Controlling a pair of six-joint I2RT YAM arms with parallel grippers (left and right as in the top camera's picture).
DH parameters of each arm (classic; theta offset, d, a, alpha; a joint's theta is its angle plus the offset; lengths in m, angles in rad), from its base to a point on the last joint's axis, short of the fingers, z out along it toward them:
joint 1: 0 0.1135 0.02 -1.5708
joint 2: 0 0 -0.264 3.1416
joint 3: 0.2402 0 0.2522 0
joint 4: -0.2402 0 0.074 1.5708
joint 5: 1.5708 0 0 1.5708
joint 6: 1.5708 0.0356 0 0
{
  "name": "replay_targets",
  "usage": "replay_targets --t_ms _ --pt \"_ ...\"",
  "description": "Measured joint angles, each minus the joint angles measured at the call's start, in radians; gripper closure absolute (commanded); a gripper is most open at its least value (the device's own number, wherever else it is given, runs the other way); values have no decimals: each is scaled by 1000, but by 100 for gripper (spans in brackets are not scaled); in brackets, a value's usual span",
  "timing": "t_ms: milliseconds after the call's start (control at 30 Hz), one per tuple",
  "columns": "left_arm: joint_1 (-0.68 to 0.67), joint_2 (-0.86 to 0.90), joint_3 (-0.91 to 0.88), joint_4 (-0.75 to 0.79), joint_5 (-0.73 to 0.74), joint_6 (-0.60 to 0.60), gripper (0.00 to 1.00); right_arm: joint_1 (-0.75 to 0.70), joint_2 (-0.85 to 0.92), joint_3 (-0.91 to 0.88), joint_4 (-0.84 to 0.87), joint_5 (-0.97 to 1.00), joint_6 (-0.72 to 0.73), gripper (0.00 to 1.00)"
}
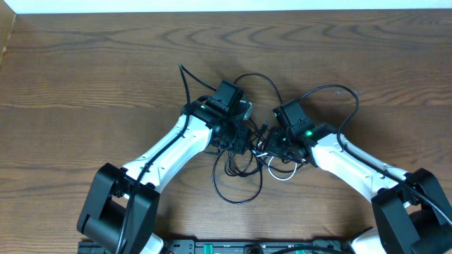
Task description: Untangle cables
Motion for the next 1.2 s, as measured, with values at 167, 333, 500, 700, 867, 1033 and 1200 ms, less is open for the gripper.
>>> replay_targets --t_ms 167,333,500,700,867,1033,1200 --pt "0 0 0 -1 0 0 52 3 3 0 24 2 0 99" --pt "0 0 0 -3 0 -3 58 -11 3 0 35 0 -29 99" --pt "0 0 -1 -41 -42 -5 72 -104 -2 11 11 -2 -129 99" --pt "0 0 -3 -85 -144 -3 81 -299 -83 87 -43 3 -254 99" --pt "0 0 -3 -82 -168 -3 81 -412 -144 114 -52 -94 -324 70" --pt "0 0 -3 -65 -172 -3 82 -359 -129 113 -123 -237 -430 64" --pt "0 0 -3 -62 -176 -3 81 -224 -72 111 -140 -247 -490 71"
